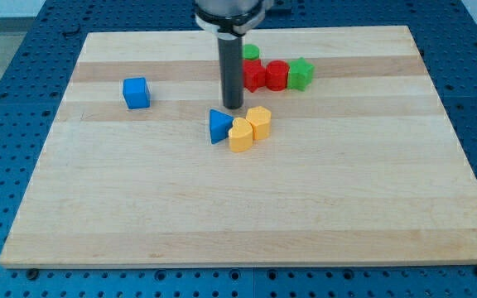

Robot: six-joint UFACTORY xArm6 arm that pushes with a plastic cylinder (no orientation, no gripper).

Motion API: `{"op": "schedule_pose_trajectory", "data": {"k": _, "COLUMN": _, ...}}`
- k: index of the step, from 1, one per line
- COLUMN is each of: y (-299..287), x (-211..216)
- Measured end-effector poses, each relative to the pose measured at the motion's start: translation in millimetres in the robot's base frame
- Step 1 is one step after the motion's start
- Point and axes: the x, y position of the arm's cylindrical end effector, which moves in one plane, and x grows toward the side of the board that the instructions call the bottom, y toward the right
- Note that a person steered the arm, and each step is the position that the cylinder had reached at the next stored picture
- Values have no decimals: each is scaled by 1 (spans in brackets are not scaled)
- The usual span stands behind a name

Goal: Push the blue cube towards the center

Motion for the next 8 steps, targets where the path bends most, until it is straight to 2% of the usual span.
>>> {"op": "schedule_pose_trajectory", "data": {"k": 1, "y": -24, "x": -9}}
{"op": "schedule_pose_trajectory", "data": {"k": 4, "y": -112, "x": -76}}
{"op": "schedule_pose_trajectory", "data": {"k": 5, "y": -142, "x": -80}}
{"op": "schedule_pose_trajectory", "data": {"k": 8, "y": -168, "x": -57}}
